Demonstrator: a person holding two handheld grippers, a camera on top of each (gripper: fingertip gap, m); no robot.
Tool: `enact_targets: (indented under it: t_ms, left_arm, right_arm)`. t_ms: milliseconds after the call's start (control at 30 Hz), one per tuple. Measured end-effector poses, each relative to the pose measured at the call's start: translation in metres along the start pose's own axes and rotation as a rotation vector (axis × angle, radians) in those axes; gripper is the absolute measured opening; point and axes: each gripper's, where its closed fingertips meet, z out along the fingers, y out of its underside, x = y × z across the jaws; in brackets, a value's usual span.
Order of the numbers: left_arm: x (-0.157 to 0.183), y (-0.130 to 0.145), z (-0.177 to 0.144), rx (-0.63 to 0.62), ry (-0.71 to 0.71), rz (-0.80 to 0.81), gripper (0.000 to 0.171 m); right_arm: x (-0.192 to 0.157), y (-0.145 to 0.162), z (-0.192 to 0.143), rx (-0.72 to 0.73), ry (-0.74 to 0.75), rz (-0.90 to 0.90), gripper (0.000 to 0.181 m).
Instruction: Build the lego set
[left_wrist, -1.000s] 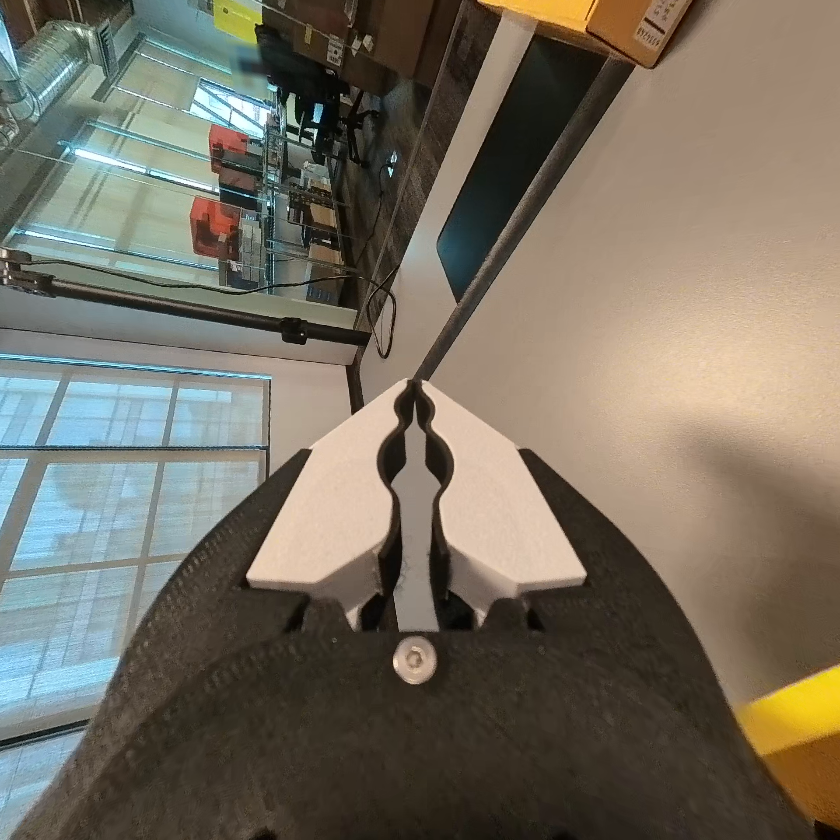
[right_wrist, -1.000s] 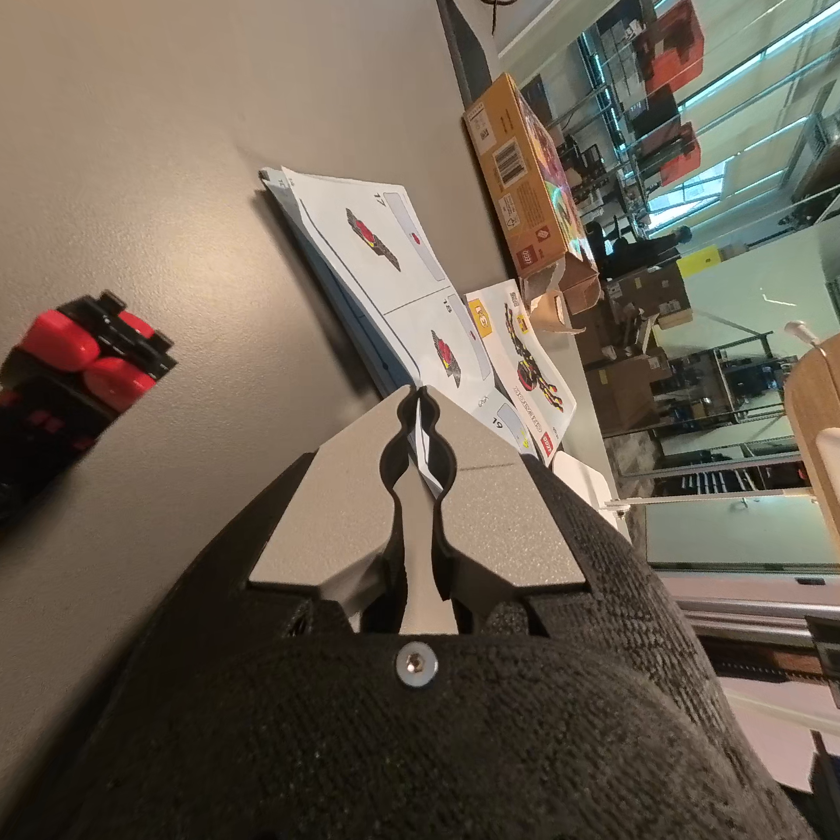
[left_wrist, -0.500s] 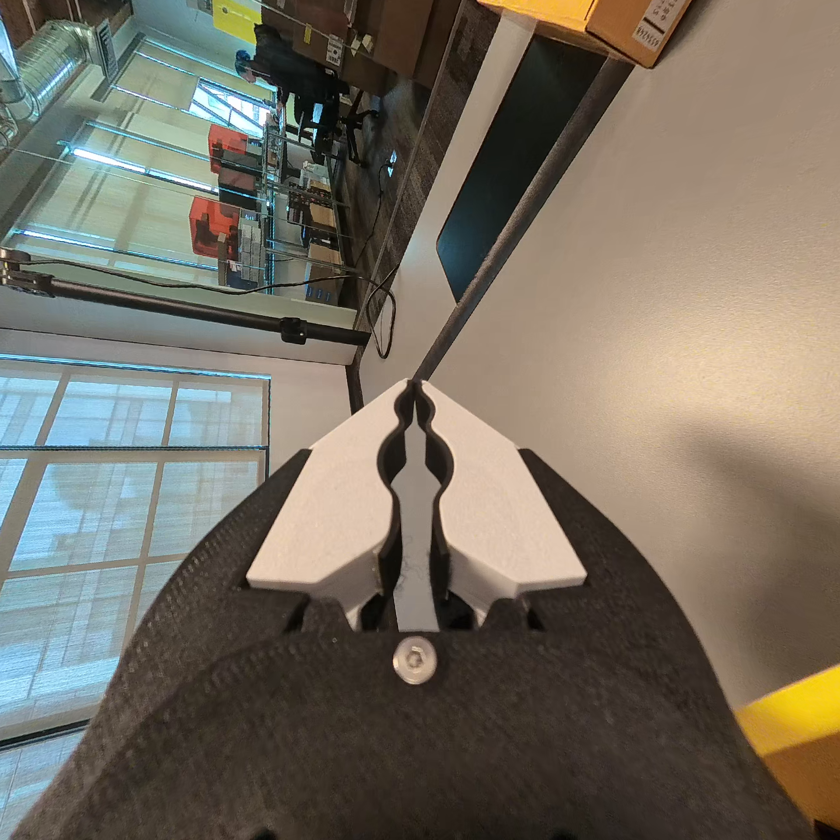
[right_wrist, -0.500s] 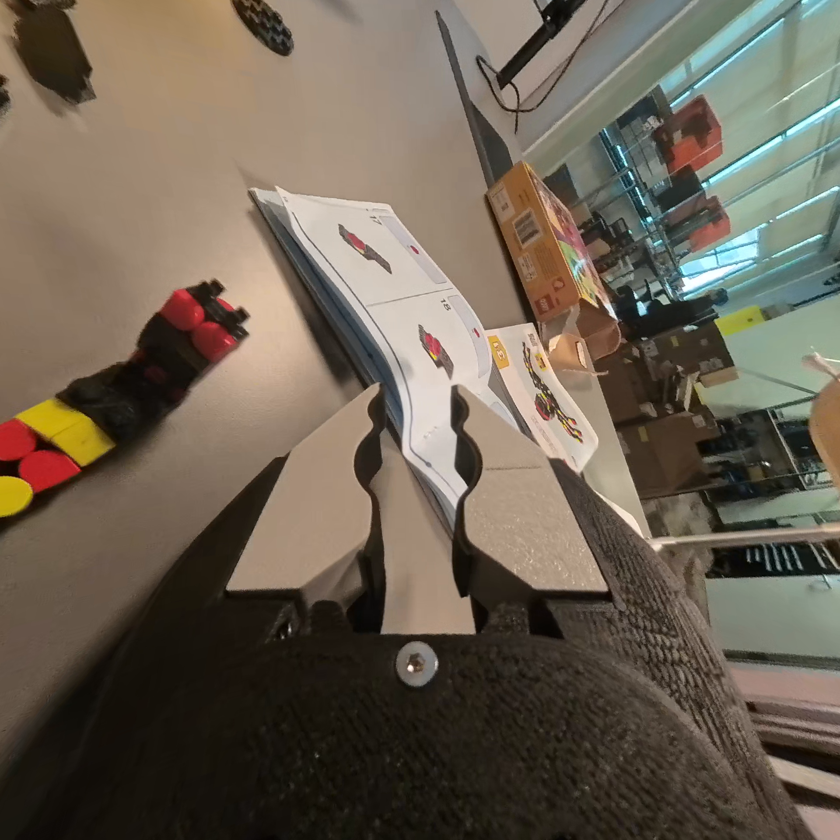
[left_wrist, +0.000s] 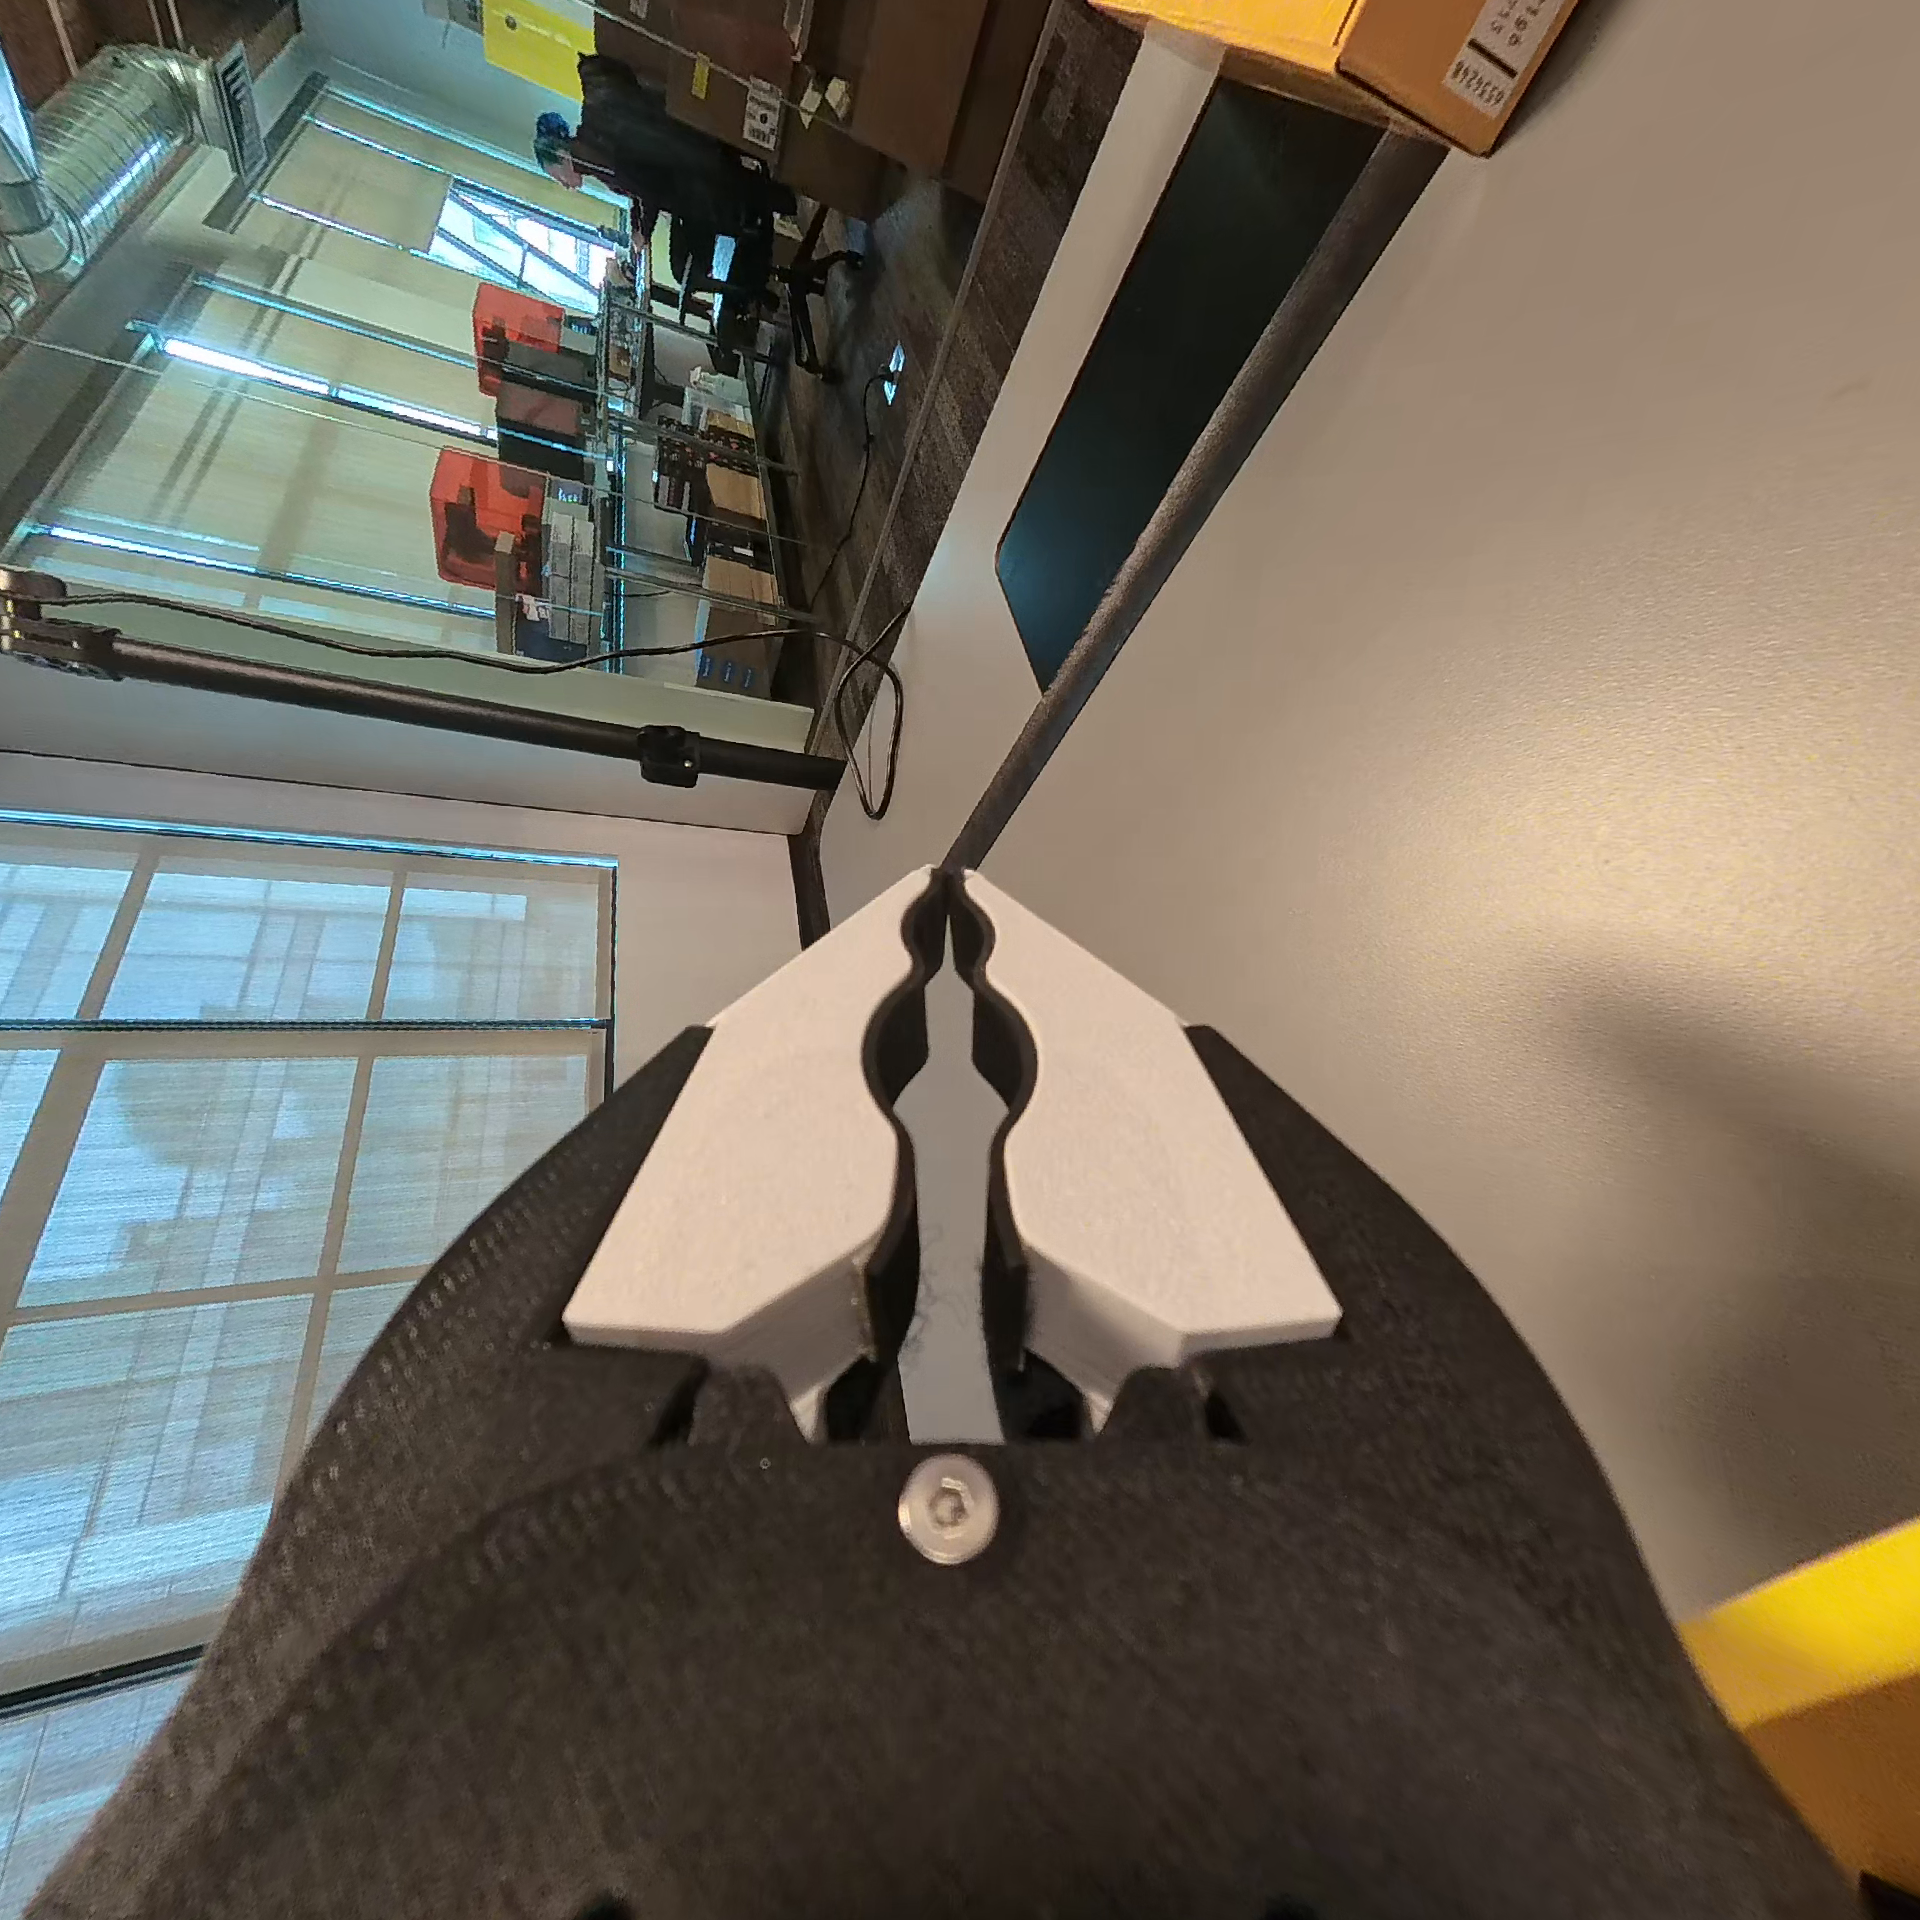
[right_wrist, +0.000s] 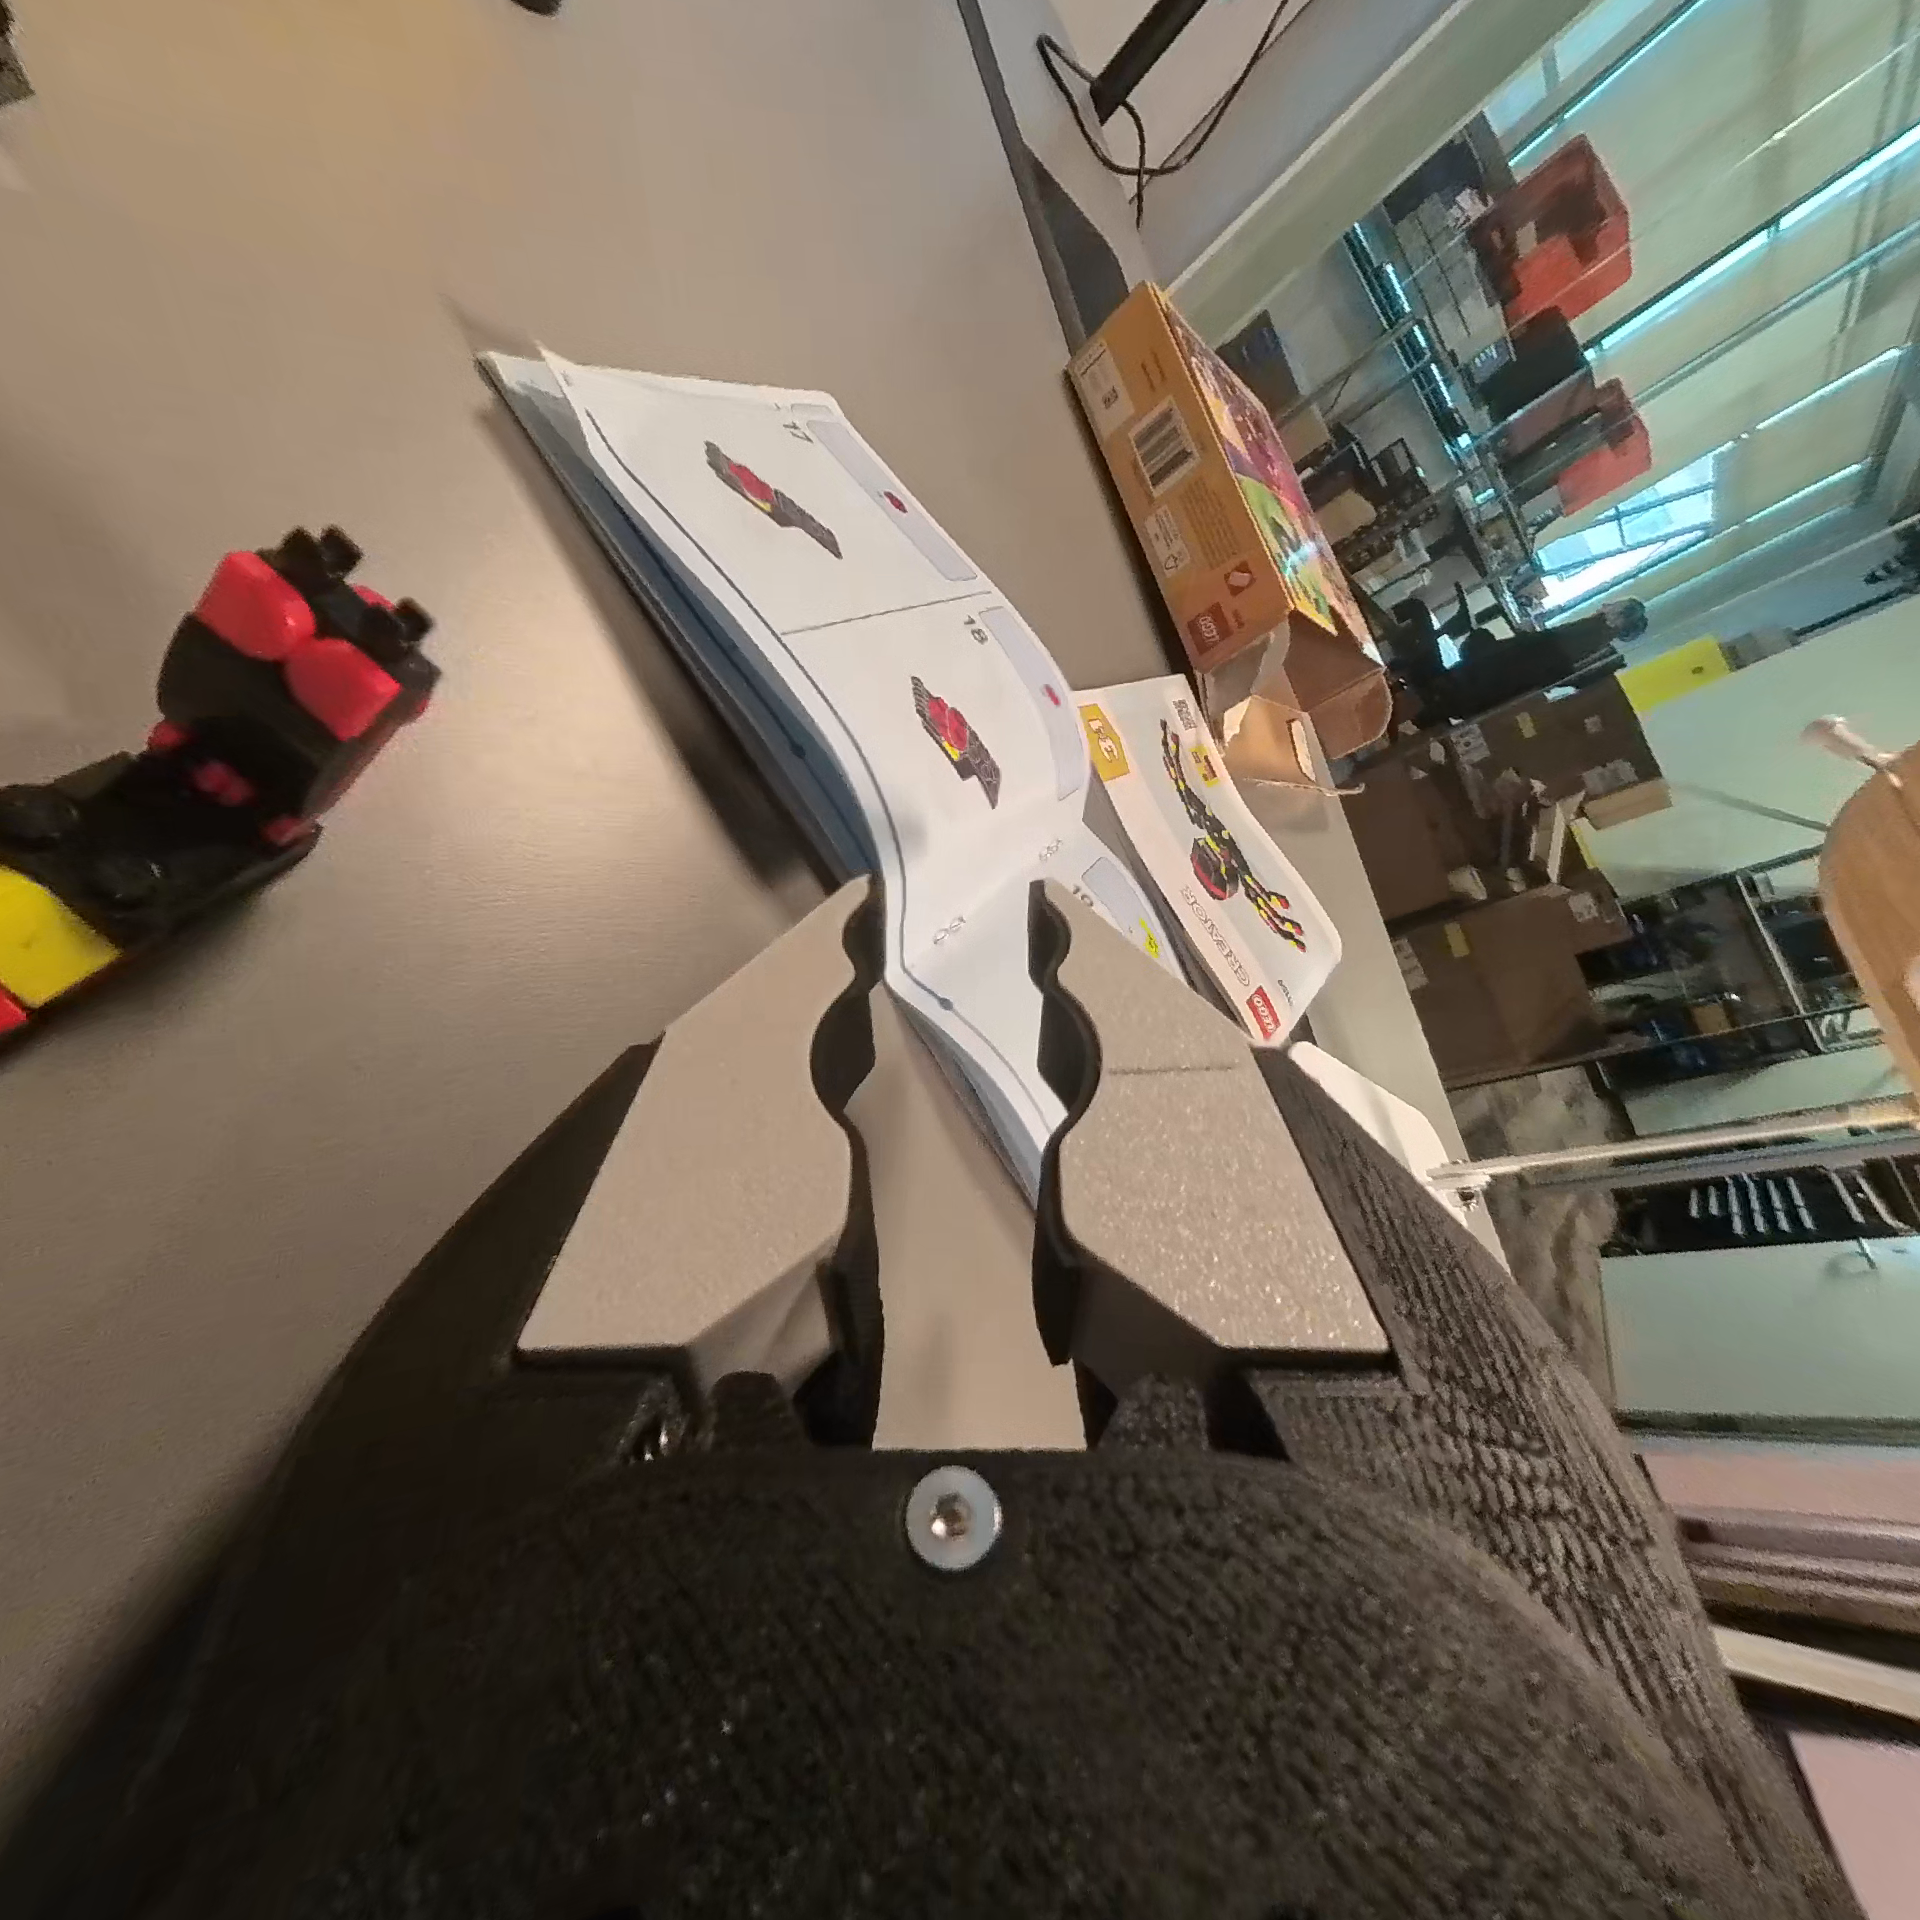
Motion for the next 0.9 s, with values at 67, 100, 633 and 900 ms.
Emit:
enact_targets:
  t_ms: [67, 100, 633, 900]
  left_arm:
    - [0.000, 0.000, 0.000, 0.000, 0.000, 0.000, 0.000]
    - [0.000, 0.000, 0.000, 0.000, 0.000, 0.000, 0.000]
    - [0.000, 0.000, 0.000, 0.000, 0.003, 0.000, 0.000]
    - [0.001, 0.000, 0.000, -0.002, 0.006, 0.000, 0.000]
  right_arm:
    - [0.002, 0.000, 0.000, -0.002, 0.012, 0.002, 0.024]
    - [0.004, 0.000, -0.001, 0.002, 0.022, 0.011, 0.023]
    - [0.019, -0.009, -0.004, 0.039, 0.084, 0.113, 0.019]
    - [-0.012, -0.058, 0.003, 0.062, -0.245, 0.181, 0.025]
